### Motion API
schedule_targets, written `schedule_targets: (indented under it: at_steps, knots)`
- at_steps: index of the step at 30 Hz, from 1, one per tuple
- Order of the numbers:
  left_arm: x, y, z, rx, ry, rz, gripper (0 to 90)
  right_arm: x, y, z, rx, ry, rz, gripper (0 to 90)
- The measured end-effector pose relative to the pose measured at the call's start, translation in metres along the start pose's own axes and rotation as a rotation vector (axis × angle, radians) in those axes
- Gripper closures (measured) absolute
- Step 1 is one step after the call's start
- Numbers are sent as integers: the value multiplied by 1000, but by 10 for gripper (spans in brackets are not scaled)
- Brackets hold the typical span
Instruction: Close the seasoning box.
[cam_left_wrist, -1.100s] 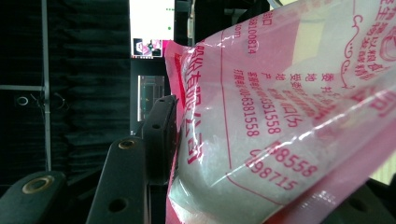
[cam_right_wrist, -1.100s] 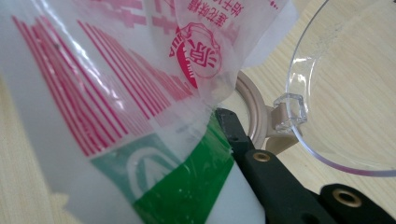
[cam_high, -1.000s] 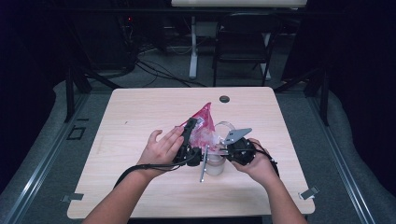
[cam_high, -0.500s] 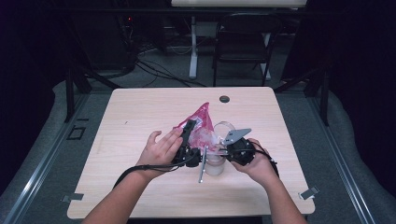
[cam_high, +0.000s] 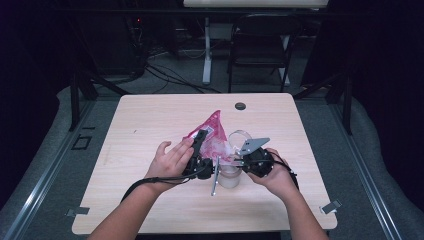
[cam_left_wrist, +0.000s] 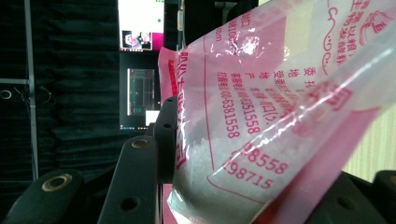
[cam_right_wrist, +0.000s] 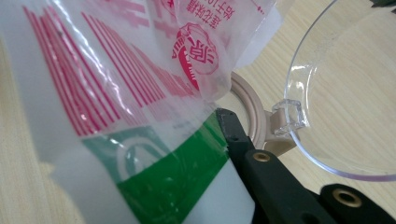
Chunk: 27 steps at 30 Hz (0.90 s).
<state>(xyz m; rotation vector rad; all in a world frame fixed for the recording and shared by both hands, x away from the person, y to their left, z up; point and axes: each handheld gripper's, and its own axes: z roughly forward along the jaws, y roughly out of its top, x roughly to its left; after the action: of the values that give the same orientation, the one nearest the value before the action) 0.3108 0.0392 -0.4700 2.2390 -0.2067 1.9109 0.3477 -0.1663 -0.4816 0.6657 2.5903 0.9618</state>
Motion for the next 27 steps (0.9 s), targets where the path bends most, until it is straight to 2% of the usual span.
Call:
schedule_targets:
  at_steps: [6, 11, 22, 27]
  knots:
    - [0, -2, 0, -5, 11, -5, 621, 1, 1, -1, -12, 6, 2, 900]
    - [0, -4, 1, 7, 1, 1, 617, 2, 3, -3, -11, 1, -10, 900]
    - [-3, -10, 1, 19, -12, -31, 627, 5, 5, -6, -30, -10, -18, 900]
    - [-6, -12, 1, 31, -26, -33, 628, 5, 5, -7, -42, -13, -12, 900]
